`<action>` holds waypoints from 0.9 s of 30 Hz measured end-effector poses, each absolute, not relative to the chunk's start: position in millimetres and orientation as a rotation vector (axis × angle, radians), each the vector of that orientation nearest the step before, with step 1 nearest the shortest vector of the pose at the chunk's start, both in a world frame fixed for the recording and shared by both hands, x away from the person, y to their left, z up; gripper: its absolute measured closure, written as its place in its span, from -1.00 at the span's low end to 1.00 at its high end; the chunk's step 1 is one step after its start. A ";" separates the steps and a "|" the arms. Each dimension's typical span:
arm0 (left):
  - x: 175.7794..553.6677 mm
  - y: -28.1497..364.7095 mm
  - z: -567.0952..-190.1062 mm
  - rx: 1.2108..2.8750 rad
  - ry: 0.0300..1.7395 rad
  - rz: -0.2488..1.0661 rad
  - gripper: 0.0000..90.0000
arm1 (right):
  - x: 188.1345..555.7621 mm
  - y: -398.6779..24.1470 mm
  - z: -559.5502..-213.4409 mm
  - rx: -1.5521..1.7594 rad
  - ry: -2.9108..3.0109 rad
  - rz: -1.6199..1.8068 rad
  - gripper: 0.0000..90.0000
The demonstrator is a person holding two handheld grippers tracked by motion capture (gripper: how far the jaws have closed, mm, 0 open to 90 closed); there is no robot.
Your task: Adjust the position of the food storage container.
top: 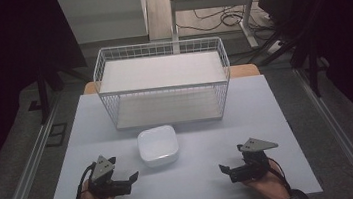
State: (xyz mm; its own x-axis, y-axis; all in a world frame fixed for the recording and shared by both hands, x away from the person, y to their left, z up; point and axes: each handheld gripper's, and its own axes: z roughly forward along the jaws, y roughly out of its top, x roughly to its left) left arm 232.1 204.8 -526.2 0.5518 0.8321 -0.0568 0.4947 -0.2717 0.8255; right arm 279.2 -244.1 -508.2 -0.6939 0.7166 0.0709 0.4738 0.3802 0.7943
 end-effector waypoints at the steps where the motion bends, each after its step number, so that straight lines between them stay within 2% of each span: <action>1: 231.9 204.6 -525.9 1.936 1.075 0.495 -0.91 | 279.4 -244.5 -507.9 1.052 2.356 1.218 -1.00; 9: 231.3 205.2 -523.3 1.936 1.047 0.454 -0.96 | 281.7 -244.3 -504.9 1.070 2.362 1.211 -0.91; 12: 233.6 204.7 -522.4 1.951 1.054 0.470 -0.91 | 284.4 -239.8 -502.5 1.072 2.378 1.198 -0.85; 20: 239.9 205.0 -522.6 1.946 1.078 0.467 -0.67 | 291.1 -226.4 -497.1 1.048 2.432 1.190 -0.69; 27: 250.7 204.7 -519.0 1.922 1.079 0.460 -0.37 | 299.3 -213.8 -491.4 1.003 2.487 1.210 -0.31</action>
